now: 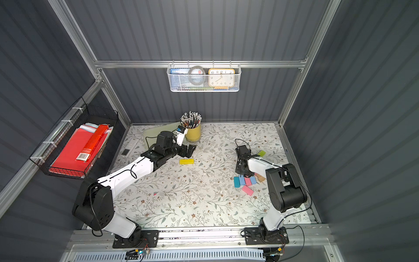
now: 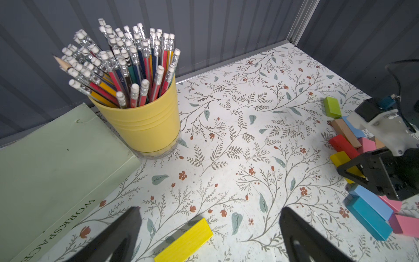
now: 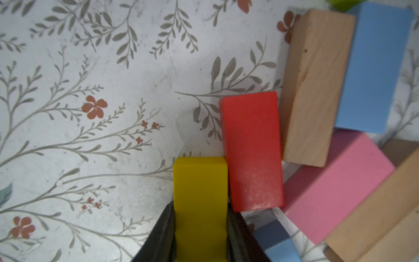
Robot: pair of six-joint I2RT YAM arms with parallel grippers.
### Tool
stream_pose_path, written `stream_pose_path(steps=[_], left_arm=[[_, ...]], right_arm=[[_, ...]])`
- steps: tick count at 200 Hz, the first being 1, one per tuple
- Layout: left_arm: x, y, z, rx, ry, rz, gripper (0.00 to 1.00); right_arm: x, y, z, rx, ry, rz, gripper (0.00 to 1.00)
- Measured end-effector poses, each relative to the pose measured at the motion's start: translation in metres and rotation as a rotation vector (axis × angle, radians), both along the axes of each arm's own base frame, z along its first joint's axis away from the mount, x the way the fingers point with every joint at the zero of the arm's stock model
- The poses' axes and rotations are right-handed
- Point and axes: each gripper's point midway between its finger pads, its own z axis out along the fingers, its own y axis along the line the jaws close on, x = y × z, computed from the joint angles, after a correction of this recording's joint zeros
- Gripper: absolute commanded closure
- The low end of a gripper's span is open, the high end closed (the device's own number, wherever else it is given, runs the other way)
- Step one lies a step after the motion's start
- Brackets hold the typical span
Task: Assemble the number 8 with building blocks
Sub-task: Pick up the building block from the center of the board.
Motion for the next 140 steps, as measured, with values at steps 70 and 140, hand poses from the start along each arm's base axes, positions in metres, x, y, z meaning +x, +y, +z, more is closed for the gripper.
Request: stream_pose_path(steps=[70, 140], left_arm=[[0.000, 0.021, 0.012, -0.012, -0.026, 0.108, 0.01], [0.022, 0.113, 0.039, -0.086, -0.069, 0.388, 0.01]], right_arm=[[0.021, 0.045, 0.051, 0.089, -0.109, 0.042, 0.77], [-0.004, 0.223, 0.080, 0.247, -0.152, 0.272, 0.79]])
